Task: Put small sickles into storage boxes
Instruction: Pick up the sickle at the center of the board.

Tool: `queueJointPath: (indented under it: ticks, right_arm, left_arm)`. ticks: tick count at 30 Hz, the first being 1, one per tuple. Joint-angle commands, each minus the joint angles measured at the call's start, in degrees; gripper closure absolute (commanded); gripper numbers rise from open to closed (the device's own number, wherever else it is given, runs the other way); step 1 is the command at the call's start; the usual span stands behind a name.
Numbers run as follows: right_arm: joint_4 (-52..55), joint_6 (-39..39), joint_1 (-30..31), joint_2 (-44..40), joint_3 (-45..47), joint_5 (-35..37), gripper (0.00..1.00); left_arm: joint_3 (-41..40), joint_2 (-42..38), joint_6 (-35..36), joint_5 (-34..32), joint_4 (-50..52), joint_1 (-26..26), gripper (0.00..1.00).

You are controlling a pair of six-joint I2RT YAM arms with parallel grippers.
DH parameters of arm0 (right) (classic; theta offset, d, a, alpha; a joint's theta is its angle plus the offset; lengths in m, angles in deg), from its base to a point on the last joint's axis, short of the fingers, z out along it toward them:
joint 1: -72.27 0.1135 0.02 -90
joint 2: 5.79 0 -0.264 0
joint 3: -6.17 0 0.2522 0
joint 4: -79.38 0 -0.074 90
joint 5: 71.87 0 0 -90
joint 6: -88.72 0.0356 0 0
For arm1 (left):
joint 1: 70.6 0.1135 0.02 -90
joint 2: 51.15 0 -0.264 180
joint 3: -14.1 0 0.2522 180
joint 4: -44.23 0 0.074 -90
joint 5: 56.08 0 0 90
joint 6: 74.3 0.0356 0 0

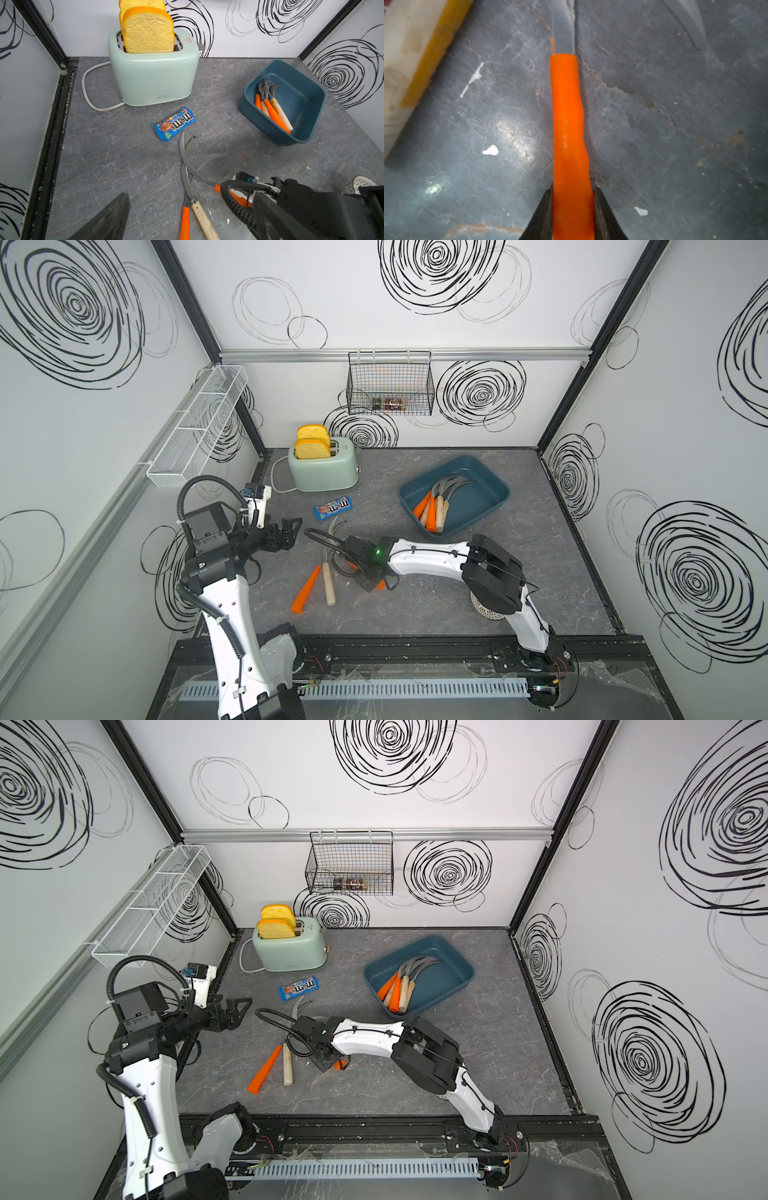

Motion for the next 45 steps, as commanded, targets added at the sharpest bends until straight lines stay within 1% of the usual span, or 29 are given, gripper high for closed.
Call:
queueJointPath:
  ticks: [1, 16, 23, 32, 45]
  right_arm:
    - [2.98, -1.39, 0.13, -3.07, 1.27, 0.9, 1.0]
    - [0.76, -1.23, 0.06, -7.09, 3.46, 5.03, 1.0]
    - [0.65, -1.41, 0.01, -8.08, 4.03, 5.84, 1.0]
    - [0.59, -1.18, -0.66, -10.18, 5.04, 5.14, 1.0]
    - [0.83, -1.07, -3.23, -13.77, 6.48, 3.11, 1.0]
  left_arm:
    - [1.62, -0.45, -0.26, 0.16, -0.61, -0.49, 0.04]
    - [1.18, -0.9, -0.56, -0.49, -0.88, -0.75, 0.04]
    - [1.18, -0.8, -0.73, -0.58, -0.85, -0.84, 0.04]
    - [0.92, -0.46, -0.67, -0.43, -0.83, -1.44, 0.04]
    - [0.19, -0.98, -2.12, -3.36, -2.58, -5.21, 0.04]
